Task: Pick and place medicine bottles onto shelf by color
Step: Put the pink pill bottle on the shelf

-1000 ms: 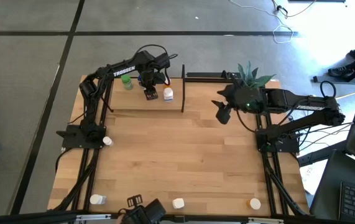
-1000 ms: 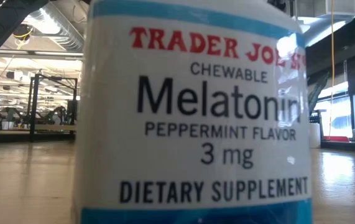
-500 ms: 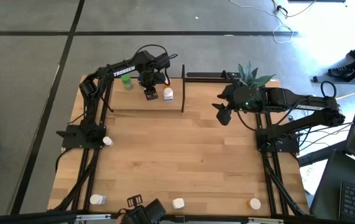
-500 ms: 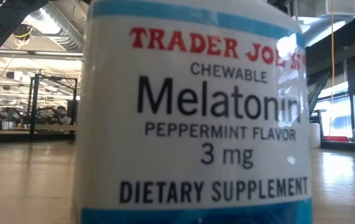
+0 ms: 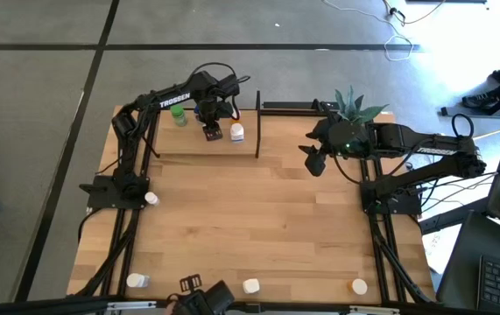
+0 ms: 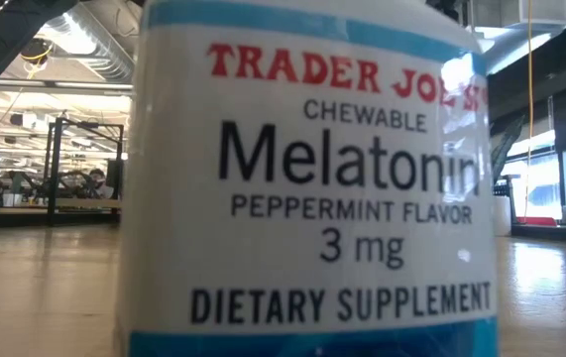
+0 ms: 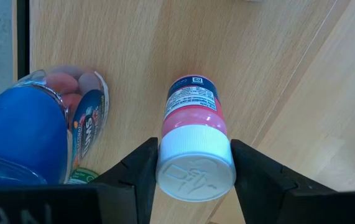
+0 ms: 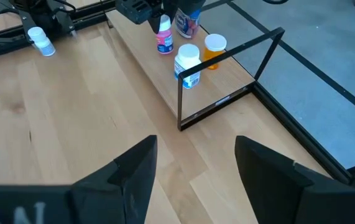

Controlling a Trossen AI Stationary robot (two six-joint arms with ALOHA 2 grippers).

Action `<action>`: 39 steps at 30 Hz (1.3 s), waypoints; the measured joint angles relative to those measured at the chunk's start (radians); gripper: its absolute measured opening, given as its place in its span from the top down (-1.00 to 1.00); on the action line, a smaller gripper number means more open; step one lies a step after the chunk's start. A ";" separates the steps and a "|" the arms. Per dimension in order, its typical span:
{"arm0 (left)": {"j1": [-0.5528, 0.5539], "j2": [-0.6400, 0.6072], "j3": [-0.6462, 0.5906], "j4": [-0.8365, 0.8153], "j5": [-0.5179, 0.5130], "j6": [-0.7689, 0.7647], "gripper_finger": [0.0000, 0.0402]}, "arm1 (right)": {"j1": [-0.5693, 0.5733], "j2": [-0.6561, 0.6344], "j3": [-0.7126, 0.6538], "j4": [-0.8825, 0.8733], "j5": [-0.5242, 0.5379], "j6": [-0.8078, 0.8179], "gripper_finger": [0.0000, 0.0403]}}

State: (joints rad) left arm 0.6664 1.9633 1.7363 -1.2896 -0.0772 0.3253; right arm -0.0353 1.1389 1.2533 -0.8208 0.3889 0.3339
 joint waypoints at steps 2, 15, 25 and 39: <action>-0.007 0.000 0.000 0.000 -0.001 0.008 0.19 | 0.000 0.000 0.000 0.000 0.000 -0.001 -0.08; -0.047 0.000 0.000 0.004 -0.039 0.026 0.11 | 0.000 0.000 0.000 0.000 0.000 -0.001 -0.08; -0.053 0.000 0.000 0.031 -0.033 0.014 0.08 | 0.000 0.000 0.000 0.000 0.000 -0.001 -0.08; -0.054 0.000 0.000 0.049 -0.033 -0.024 -0.01 | 0.000 0.000 0.000 0.000 0.000 -0.001 -0.08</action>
State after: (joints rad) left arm 0.6125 1.9633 1.7363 -1.2404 -0.1099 0.3012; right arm -0.0353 1.1389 1.2533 -0.8207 0.3889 0.3328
